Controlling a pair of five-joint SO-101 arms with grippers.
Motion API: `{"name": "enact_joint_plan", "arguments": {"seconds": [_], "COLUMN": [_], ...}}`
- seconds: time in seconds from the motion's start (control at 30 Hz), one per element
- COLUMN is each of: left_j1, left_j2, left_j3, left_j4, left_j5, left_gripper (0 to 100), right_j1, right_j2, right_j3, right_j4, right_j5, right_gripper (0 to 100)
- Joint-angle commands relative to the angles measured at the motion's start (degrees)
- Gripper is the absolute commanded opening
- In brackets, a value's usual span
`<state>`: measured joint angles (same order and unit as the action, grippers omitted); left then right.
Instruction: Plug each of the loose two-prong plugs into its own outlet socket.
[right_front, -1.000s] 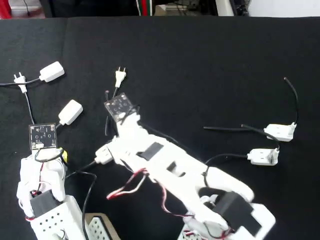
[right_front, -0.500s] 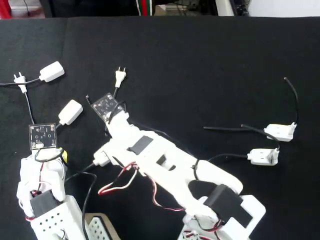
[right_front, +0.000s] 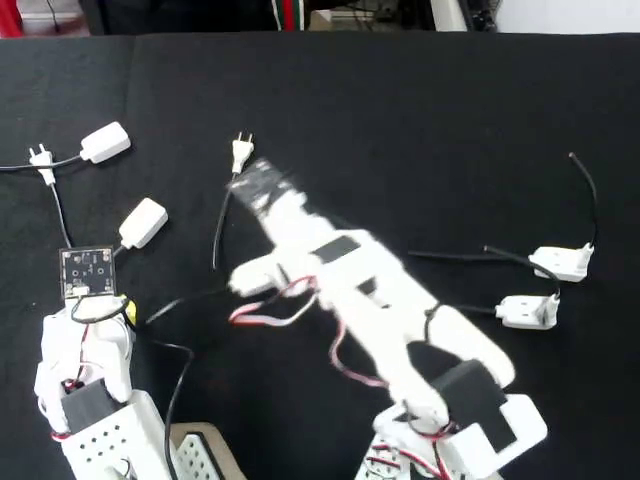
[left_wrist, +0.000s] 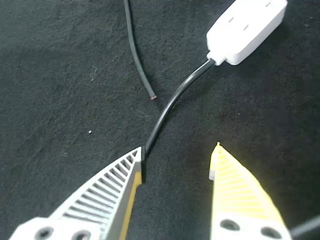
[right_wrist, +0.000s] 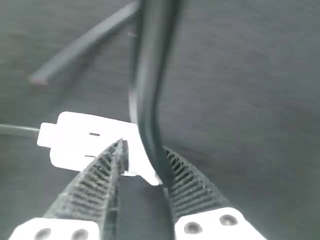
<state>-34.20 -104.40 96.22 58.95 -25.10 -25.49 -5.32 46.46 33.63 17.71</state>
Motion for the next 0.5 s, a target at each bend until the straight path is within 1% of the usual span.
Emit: {"name": "enact_joint_plan", "arguments": {"seconds": [0.0, 0.17, 0.37, 0.47], "left_j1": [0.7, 0.7, 0.7, 0.7], "left_j2": [-0.1, -0.1, -0.1, -0.1], "left_j3": [1.1, 1.1, 1.1, 1.1], "left_j4": [-1.0, -1.0, -1.0, -1.0], "left_j5": [0.0, 0.0, 0.0, 0.0], "left_gripper": [22, 22, 22, 22], "right_j1": [11.0, 21.4, 39.3, 47.8], "right_j2": [0.6, -5.1, -7.4, -7.3], "right_j3": [2.5, 2.2, 0.4, -1.1], "right_j4": [-0.6, -1.3, -1.5, -2.5], "right_j5": [4.4, 10.2, 20.7, 24.9], "right_gripper": [1.1, 1.1, 1.1, 1.1]}}
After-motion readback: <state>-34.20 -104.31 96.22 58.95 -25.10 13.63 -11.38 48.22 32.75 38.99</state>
